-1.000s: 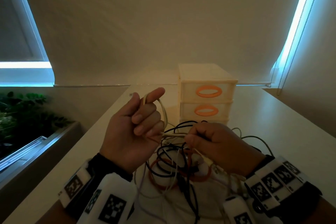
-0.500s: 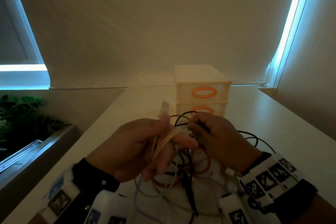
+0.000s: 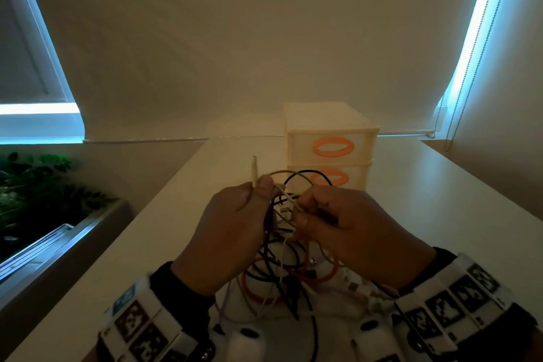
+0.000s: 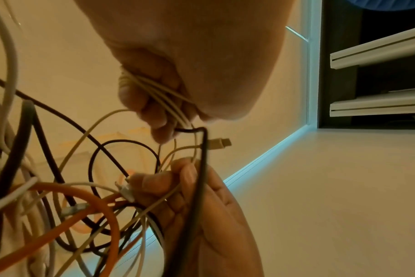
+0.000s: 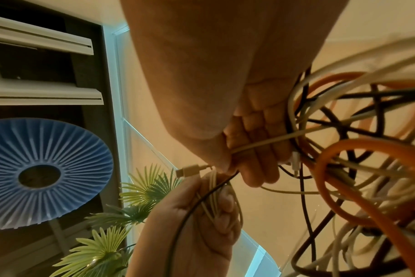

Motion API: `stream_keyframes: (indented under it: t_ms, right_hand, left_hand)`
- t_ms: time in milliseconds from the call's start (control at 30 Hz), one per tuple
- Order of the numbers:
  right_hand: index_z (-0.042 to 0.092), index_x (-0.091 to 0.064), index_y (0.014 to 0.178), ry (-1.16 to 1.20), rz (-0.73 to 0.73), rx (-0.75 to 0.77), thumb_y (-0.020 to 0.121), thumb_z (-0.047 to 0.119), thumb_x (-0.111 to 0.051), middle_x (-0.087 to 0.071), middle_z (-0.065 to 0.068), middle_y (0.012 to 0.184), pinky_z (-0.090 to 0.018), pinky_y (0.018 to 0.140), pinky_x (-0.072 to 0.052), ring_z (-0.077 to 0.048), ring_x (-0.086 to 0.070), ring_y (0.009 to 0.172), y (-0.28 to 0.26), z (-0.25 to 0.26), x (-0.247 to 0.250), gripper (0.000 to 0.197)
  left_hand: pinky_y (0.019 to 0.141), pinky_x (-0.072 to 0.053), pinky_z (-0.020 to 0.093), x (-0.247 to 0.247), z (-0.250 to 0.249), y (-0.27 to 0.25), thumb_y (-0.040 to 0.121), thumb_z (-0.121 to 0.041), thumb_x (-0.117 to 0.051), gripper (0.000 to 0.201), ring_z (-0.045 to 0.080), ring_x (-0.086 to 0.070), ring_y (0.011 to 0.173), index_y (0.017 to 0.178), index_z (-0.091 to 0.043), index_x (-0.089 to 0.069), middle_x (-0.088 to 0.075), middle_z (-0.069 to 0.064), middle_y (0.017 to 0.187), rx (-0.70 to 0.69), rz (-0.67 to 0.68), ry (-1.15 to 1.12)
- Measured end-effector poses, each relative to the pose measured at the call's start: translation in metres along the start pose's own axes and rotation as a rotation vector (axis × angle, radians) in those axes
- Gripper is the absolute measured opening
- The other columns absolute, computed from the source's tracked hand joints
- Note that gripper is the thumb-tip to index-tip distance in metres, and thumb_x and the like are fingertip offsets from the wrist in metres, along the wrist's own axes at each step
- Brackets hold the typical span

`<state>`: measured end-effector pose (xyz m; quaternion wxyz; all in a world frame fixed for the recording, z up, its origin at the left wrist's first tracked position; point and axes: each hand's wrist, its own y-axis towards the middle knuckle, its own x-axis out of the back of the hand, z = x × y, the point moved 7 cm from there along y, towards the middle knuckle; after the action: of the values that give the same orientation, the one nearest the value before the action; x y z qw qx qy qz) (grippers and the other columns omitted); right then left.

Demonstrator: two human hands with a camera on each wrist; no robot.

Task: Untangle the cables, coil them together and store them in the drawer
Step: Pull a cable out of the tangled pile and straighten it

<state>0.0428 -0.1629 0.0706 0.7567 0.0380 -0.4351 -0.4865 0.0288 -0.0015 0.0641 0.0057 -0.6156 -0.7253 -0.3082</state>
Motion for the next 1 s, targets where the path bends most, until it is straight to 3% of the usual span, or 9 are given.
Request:
stream_keyframes:
  t_ms: [67,133,233,367,533,667,767,900,1000]
  right_hand:
    - [0.032,-0.064,0.087,-0.005,-0.001,0.019,0.095,0.023,-0.063,-0.068,0.011,0.08,-0.022,0.067,-0.054,-0.005,-0.065,0.074,-0.001,0.003,0.003,0.012]
    - [0.031,-0.065,0.09,0.019,0.035,0.01,0.096,0.021,-0.063,-0.067,0.014,0.081,-0.015,0.065,-0.049,-0.003,-0.063,0.074,-0.002,0.007,0.002,0.012]
    - [0.029,-0.07,0.107,0.01,0.123,-0.02,0.096,0.02,-0.062,-0.07,0.021,0.091,-0.009,0.073,-0.048,0.005,-0.065,0.087,-0.003,0.008,-0.001,0.016]
    - [0.032,-0.067,0.118,-0.004,0.188,-0.062,0.098,0.022,-0.059,-0.071,0.019,0.104,-0.011,0.08,-0.052,0.008,-0.065,0.097,-0.001,0.005,-0.005,0.023]
    - [0.028,-0.072,0.108,0.001,0.139,-0.105,0.095,0.024,-0.064,-0.071,0.015,0.094,-0.014,0.072,-0.054,0.005,-0.067,0.087,0.003,-0.007,-0.005,0.016]
    - [0.027,-0.073,0.107,-0.063,0.203,-0.149,0.095,0.027,-0.064,-0.074,0.011,0.096,-0.024,0.08,-0.058,0.003,-0.068,0.083,0.003,-0.021,-0.005,0.015]
    - [0.026,-0.072,0.103,-0.108,0.213,-0.126,0.095,0.024,-0.064,-0.072,0.013,0.097,-0.022,0.085,-0.054,0.002,-0.065,0.091,0.003,-0.025,-0.006,0.012]
    - [0.03,-0.071,0.094,-0.116,0.131,-0.041,0.091,0.023,-0.069,-0.067,0.016,0.09,-0.014,0.077,-0.049,0.0,-0.062,0.089,0.006,-0.017,-0.007,0.008]
    - [0.029,-0.071,0.103,-0.09,0.151,0.011,0.088,0.015,-0.071,-0.065,0.02,0.097,-0.01,0.082,-0.047,0.002,-0.062,0.096,0.003,-0.016,-0.007,0.021]
  left_hand:
    - [0.064,-0.048,0.032,0.007,-0.004,0.001,0.104,-0.052,-0.033,0.058,0.005,-0.061,0.063,0.085,-0.018,-0.076,-0.067,-0.001,0.065,-0.07,-0.087,-0.049]
    - [0.061,-0.049,0.022,0.011,-0.011,-0.001,0.101,-0.048,-0.033,0.047,0.008,-0.059,0.062,0.1,-0.027,-0.075,-0.067,0.004,0.069,-0.097,-0.144,-0.162]
    - [0.075,-0.05,0.01,0.013,-0.009,0.0,0.098,-0.045,-0.032,0.046,0.004,-0.07,0.084,0.118,-0.026,-0.068,-0.076,0.003,0.089,-0.078,-0.162,-0.298]
    - [0.104,-0.046,0.038,-0.004,0.004,0.007,0.104,-0.044,-0.027,0.055,0.025,-0.068,0.115,0.133,-0.009,-0.059,-0.073,0.013,0.119,0.134,-0.048,-0.833]
    - [0.109,-0.048,0.041,-0.017,0.004,0.006,0.108,-0.04,-0.027,0.055,0.03,-0.062,0.125,0.136,0.0,-0.054,-0.066,0.019,0.131,0.269,0.043,-1.261]
    - [0.1,-0.053,0.037,-0.009,0.002,0.009,0.107,-0.038,-0.033,0.054,0.031,-0.067,0.117,0.122,0.002,-0.065,-0.073,0.018,0.117,0.269,0.009,-1.419]
    - [0.083,-0.061,0.03,-0.003,0.001,0.01,0.107,-0.04,-0.035,0.054,0.024,-0.073,0.097,0.123,0.0,-0.067,-0.074,0.008,0.094,0.258,0.022,-1.434]
    - [0.068,-0.053,0.024,-0.011,-0.001,0.008,0.107,-0.039,-0.034,0.052,0.015,-0.058,0.071,0.132,-0.001,-0.061,-0.055,-0.001,0.075,0.255,0.11,-1.355]
    - [0.061,-0.048,0.023,-0.013,-0.002,0.008,0.108,-0.034,-0.035,0.047,0.011,-0.049,0.061,0.13,-0.001,-0.059,-0.045,-0.004,0.069,0.235,0.152,-1.346]
